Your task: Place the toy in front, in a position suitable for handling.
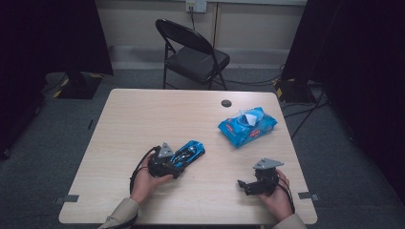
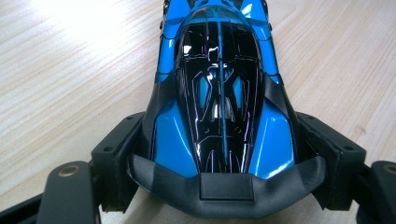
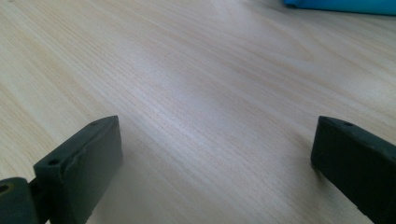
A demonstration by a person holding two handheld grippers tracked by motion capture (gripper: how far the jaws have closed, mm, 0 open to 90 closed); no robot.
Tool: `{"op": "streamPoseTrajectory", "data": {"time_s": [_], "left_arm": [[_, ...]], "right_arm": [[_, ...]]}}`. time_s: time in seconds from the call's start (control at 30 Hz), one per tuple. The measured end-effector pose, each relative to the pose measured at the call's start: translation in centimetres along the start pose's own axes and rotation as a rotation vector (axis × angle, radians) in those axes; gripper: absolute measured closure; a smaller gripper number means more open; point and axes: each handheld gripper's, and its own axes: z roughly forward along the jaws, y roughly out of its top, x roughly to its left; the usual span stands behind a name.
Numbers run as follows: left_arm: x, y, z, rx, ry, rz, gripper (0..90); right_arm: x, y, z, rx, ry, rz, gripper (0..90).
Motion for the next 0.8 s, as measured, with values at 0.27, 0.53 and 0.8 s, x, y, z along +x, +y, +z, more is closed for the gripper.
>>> {"op": "streamPoseTrajectory", "data": {"time_s": [0.27, 0.53, 0.8], "left_arm": [[-0.03, -0.03, -0.01, -0.004, 0.002, 0.0, 24.1], [-0.02, -0.03, -0.02, -0.003, 0.001, 0.0, 24.1], [-0.02, -0.04, -0.02, -0.004, 0.001, 0.0, 24.2]], "right_arm": [[0.04, -0.02, 0.02, -0.001, -0.001, 0.005, 1.6], [-0.05, -0.19, -0.25, -0.019, -0.014, 0.016, 8.5], [-0.52, -0.08, -0.71, -0.01, 0.006, 0.049, 14.5]]}}
